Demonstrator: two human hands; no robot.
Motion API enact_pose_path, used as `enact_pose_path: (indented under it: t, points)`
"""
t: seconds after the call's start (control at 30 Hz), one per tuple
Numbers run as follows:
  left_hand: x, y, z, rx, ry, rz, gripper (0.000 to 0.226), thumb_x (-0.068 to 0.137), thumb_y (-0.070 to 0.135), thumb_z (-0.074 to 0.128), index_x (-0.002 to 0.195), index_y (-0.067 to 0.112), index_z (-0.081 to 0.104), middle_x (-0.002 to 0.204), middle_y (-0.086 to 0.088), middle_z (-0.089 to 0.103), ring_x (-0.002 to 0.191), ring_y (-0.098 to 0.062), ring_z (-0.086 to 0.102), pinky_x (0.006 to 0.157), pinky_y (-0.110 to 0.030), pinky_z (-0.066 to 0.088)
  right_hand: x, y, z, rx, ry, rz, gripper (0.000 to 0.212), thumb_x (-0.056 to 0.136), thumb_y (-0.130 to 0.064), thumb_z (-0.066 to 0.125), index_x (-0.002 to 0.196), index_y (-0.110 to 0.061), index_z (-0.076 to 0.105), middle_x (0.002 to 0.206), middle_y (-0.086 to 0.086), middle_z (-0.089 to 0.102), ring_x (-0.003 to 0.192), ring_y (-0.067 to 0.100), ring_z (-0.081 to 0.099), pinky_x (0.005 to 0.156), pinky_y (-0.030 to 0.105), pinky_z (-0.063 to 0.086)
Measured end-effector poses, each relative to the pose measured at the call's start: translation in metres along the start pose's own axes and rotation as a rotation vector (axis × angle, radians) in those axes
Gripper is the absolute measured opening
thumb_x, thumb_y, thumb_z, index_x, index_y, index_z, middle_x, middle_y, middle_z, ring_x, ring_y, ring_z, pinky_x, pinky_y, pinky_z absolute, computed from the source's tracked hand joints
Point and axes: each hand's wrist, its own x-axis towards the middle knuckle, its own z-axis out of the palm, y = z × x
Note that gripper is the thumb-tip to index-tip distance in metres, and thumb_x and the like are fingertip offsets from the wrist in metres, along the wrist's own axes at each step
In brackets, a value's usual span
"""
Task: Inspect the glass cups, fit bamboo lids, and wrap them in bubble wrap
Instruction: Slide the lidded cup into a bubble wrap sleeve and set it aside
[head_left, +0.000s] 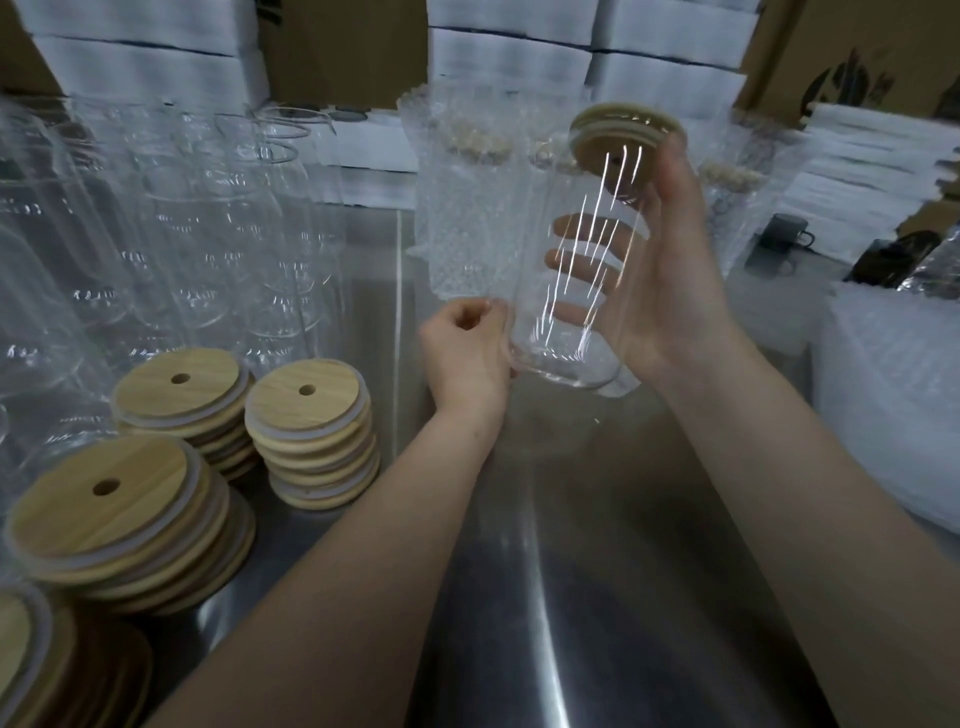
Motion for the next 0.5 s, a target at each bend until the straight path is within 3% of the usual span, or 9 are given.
enact_pose_path:
  t: [0.2, 0.23, 0.3, 0.37, 0.5]
  points:
    - [-0.001, 0.000, -0.002, 0.201, 0.009, 0.251, 0.012, 0.083, 0.016, 0.074, 0.076, 0.016, 0.065, 0.058, 0.011, 0.052, 0.050, 0.007, 0.048, 0.054, -0.007, 0.035, 0.001, 0.000, 0.002, 0.060, 0.221, -0.017, 0.055, 0.092, -0.066, 0.045, 0.133, -0.030, 0.049, 0.117, -0.001, 0.064, 0.101, 0.015, 0.067, 0.092, 0.050, 0.051]
    - [-0.002, 0.000, -0.001, 0.206, -0.009, 0.258, 0.010, 0.083, 0.016, 0.074, 0.078, 0.016, 0.065, 0.060, 0.010, 0.053, 0.052, 0.005, 0.049, 0.056, -0.009, 0.038, 0.002, 0.000, 0.001, 0.092, 0.244, -0.020, 0.054, 0.092, -0.066, 0.045, 0.134, -0.031, 0.048, 0.120, -0.001, 0.063, 0.104, 0.016, 0.066, 0.092, 0.049, 0.051]
    - [-0.005, 0.000, 0.000, 0.195, -0.053, 0.248, 0.006, 0.082, 0.014, 0.074, 0.084, 0.014, 0.068, 0.069, 0.004, 0.058, 0.060, -0.003, 0.053, 0.065, -0.027, 0.051, 0.003, -0.001, -0.001, 0.152, 0.277, -0.034, 0.051, 0.093, -0.064, 0.045, 0.135, -0.034, 0.045, 0.125, 0.000, 0.059, 0.110, 0.017, 0.063, 0.093, 0.051, 0.047]
    - [-0.007, 0.000, 0.001, 0.219, -0.093, 0.265, 0.015, 0.079, 0.009, 0.072, 0.093, 0.013, 0.069, 0.083, -0.004, 0.062, 0.072, -0.019, 0.058, 0.074, -0.038, 0.055, 0.004, 0.000, -0.002, 0.205, 0.309, -0.052, 0.051, 0.095, -0.061, 0.046, 0.138, -0.034, 0.040, 0.129, 0.000, 0.056, 0.114, 0.018, 0.060, 0.097, 0.056, 0.043]
    - [-0.012, 0.000, 0.001, 0.215, -0.166, 0.286, 0.032, 0.078, 0.004, 0.071, 0.101, 0.024, 0.061, 0.089, 0.004, 0.059, 0.072, -0.016, 0.054, 0.071, -0.031, 0.052, 0.007, 0.006, -0.003, 0.217, 0.353, -0.096, 0.060, 0.096, -0.055, 0.050, 0.146, -0.031, 0.026, 0.127, -0.005, 0.053, 0.118, 0.019, 0.057, 0.107, 0.062, 0.036]
